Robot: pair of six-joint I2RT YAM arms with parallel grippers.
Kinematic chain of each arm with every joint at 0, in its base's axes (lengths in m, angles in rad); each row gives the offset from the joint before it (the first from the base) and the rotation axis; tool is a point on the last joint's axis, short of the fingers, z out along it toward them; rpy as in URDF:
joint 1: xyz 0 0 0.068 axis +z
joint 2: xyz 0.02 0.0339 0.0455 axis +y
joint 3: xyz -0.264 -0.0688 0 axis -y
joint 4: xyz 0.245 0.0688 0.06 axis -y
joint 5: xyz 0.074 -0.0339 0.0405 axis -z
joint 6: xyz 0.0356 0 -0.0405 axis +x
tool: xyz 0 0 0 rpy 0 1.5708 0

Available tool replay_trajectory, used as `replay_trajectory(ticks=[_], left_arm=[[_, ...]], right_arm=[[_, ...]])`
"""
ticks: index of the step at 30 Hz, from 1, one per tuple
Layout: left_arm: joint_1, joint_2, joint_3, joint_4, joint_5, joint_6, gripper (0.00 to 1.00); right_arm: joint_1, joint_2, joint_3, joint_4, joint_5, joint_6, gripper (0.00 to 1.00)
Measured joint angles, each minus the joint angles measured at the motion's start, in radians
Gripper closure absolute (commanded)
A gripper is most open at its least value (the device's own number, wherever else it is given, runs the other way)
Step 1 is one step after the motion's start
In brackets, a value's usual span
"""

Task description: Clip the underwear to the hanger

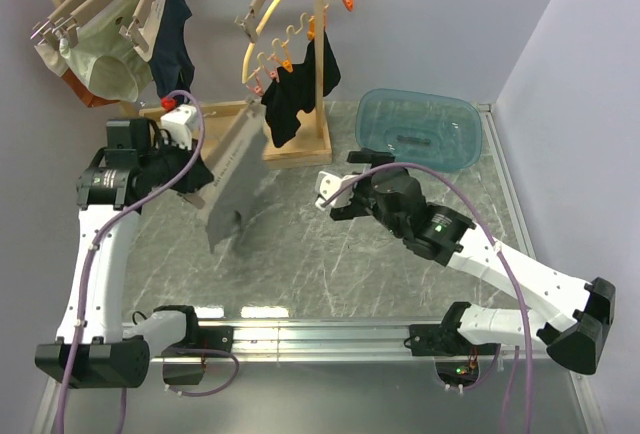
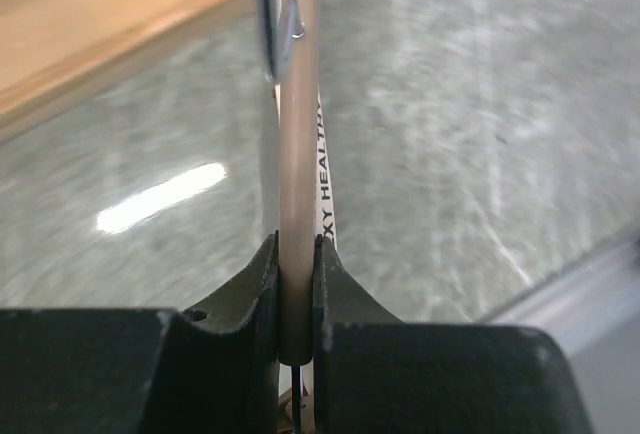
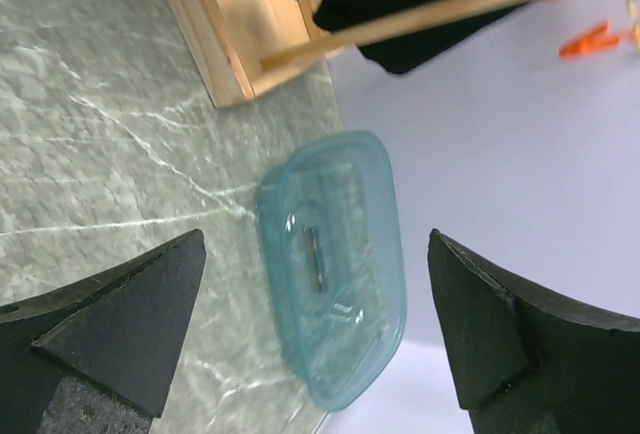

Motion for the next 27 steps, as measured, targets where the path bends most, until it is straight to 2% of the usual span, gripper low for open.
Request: replay_trajectory(ticks=[6, 10, 18, 27], left_arm=[[0.041, -0.009, 0.084, -0.021, -0.157, -0.028, 1.0], [0.043, 0.026, 0.192, -0.021, -0.211, -0.028, 1.0], [0.043, 0.207, 0.432, 0.02, -0.236, -0.016, 1.0], [0.043, 0.477, 0.732, 0.115, -0.234, -0.025, 1.0]], right_arm=[[-0.039, -0.024, 0.009, -0.03, -0.014, 0.049, 0.0], [-0.041, -0.024, 0.009, -0.042, -0.023, 0.071, 0.0], [-0.052, -0.023, 0.011, -0.056, -0.033, 0.093, 0.0], [-0.063, -0.023, 0.011, -0.063, -0.039, 0.108, 0.0]])
